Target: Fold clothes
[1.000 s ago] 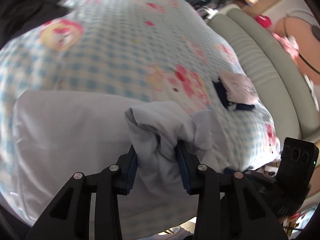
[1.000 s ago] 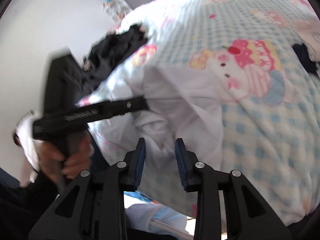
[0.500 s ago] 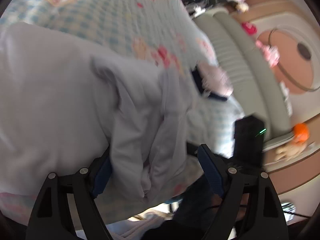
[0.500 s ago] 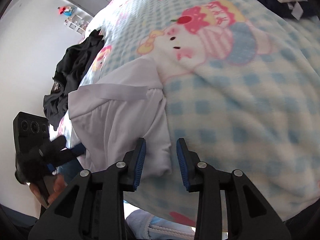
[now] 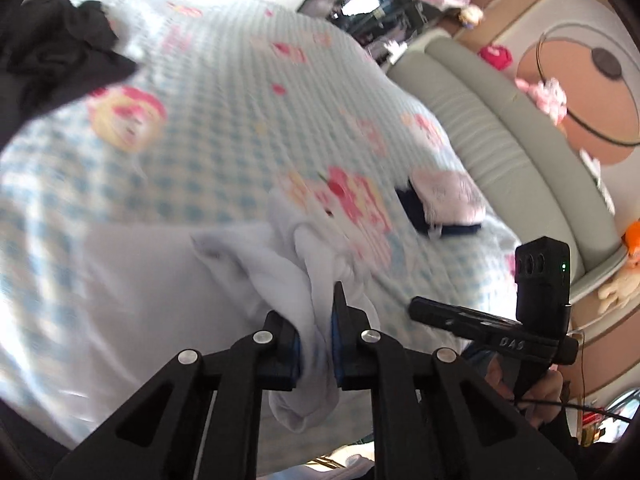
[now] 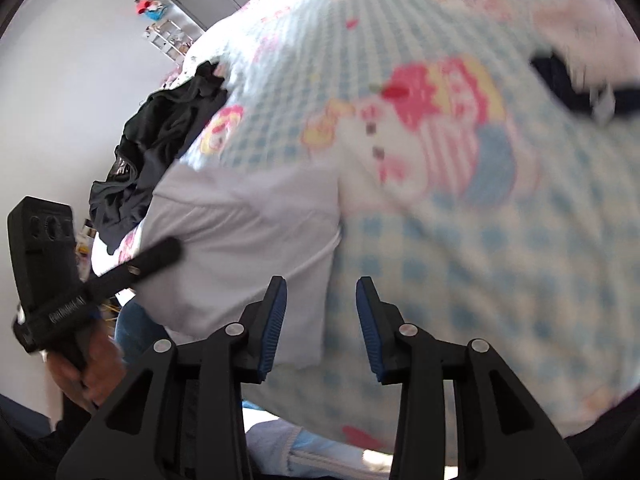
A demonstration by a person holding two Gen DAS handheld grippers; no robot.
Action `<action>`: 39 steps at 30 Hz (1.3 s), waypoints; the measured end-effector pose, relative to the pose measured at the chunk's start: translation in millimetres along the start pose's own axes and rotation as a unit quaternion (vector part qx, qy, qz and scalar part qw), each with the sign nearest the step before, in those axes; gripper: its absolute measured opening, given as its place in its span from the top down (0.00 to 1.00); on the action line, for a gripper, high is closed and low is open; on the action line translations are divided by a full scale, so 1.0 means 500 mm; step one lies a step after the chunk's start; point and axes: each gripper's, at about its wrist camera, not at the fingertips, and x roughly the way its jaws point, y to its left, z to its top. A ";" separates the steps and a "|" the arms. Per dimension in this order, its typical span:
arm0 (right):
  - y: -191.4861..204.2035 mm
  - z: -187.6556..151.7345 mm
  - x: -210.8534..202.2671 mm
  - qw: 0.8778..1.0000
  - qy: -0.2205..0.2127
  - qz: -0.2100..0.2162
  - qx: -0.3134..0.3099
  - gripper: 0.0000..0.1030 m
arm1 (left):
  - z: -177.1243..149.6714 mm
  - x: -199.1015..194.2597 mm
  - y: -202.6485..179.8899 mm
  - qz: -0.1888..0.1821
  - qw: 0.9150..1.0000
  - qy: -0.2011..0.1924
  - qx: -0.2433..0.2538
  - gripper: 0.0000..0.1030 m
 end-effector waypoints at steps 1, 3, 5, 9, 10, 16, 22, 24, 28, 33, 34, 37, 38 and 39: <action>0.008 0.010 -0.006 1.000 -0.004 0.003 -0.003 0.57 | -0.001 -0.007 0.019 0.010 1.000 0.003 -0.005 0.88; 0.020 0.013 0.002 1.000 -0.002 0.010 -0.006 0.55 | -0.011 -0.013 0.066 0.029 0.999 0.015 -0.027 0.88; 0.032 0.013 0.013 1.000 0.001 0.017 -0.009 0.55 | -0.024 -0.022 0.119 0.039 0.997 0.025 -0.058 0.88; 0.055 -0.007 0.058 0.999 0.033 0.032 -0.012 0.55 | -0.035 -0.073 0.193 0.043 0.995 0.003 -0.094 0.91; 0.061 -0.013 0.069 0.998 0.042 0.033 -0.017 0.55 | -0.035 -0.087 0.204 0.030 0.995 -0.004 -0.099 0.91; 0.067 -0.016 0.095 0.998 0.046 0.030 -0.009 0.55 | -0.041 -0.046 0.172 -0.030 0.996 0.014 -0.088 0.24; 0.043 -0.019 0.049 1.000 -0.007 -0.001 0.017 0.54 | -0.058 0.052 0.109 -0.026 0.996 0.053 -0.061 0.24; 0.038 -0.017 0.048 1.000 -0.003 -0.012 0.018 0.54 | -0.061 0.074 0.092 -0.019 0.996 0.064 -0.052 0.37; 0.031 -0.023 0.062 1.000 0.014 -0.018 0.021 0.54 | -0.061 0.097 0.058 0.008 0.996 0.084 -0.022 0.70; 0.045 -0.029 0.075 0.999 0.030 -0.008 0.007 0.54 | -0.046 0.053 0.016 0.028 0.999 0.040 0.018 0.89; 0.051 -0.029 0.074 1.000 0.030 -0.009 0.001 0.54 | -0.039 0.036 0.015 0.022 0.999 0.028 0.017 0.90; 0.064 -0.024 0.060 1.000 0.020 -0.006 -0.007 0.54 | -0.025 -0.025 0.027 0.017 1.000 -0.006 0.007 0.90; 0.066 -0.021 0.056 1.000 0.017 -0.003 -0.007 0.54 | -0.021 -0.042 0.033 0.020 1.000 -0.014 0.003 0.90; 0.069 -0.018 0.053 1.000 0.015 0.000 -0.009 0.54 | -0.020 -0.056 0.046 0.029 0.999 -0.019 -0.004 0.90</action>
